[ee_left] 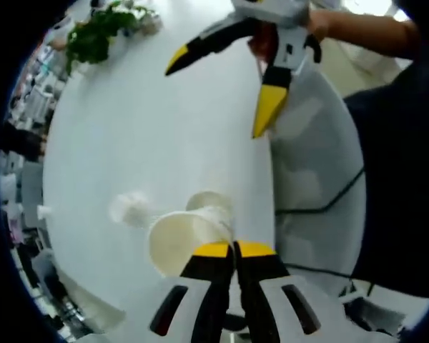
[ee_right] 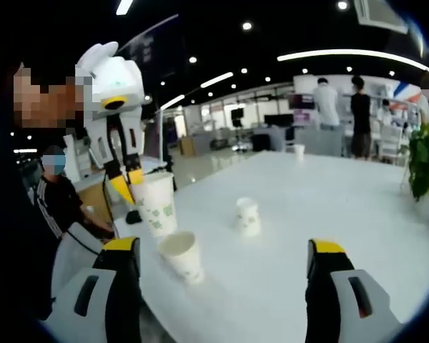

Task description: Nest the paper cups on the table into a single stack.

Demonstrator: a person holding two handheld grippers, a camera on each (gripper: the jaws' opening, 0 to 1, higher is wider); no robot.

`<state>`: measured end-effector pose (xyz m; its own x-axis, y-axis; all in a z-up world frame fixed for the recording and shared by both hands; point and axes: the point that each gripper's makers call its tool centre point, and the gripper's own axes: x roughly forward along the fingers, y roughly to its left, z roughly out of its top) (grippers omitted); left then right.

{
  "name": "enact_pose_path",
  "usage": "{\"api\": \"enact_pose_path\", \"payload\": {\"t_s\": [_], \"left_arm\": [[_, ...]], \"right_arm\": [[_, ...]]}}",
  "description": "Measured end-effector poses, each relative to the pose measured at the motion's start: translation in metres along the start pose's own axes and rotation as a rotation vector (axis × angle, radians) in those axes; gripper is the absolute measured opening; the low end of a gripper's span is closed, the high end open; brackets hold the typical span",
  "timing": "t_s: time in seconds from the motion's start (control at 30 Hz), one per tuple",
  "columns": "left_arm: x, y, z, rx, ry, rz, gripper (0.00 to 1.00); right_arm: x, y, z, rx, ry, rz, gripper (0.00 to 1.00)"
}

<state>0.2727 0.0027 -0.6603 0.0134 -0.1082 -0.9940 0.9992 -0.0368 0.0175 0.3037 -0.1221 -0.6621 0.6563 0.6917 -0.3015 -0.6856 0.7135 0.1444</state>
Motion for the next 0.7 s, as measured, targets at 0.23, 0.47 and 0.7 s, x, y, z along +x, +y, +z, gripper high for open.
{"api": "enact_pose_path", "payload": {"t_s": [0.23,0.47,0.7], "left_arm": [[0.011,0.0,0.001,-0.013,-0.002,0.001,0.0],[0.022,0.002,0.0,-0.028,-0.001,-0.005,0.0],[0.036,0.003,-0.001,-0.048,0.008,-0.013,0.0]], "right_arm": [[-0.003,-0.001,-0.002,0.003,0.002,-0.005,0.95],[-0.004,0.0,-0.002,0.006,0.0,-0.005,0.95],[-0.007,-0.003,-0.004,-0.028,0.004,-0.022,0.97]]}}
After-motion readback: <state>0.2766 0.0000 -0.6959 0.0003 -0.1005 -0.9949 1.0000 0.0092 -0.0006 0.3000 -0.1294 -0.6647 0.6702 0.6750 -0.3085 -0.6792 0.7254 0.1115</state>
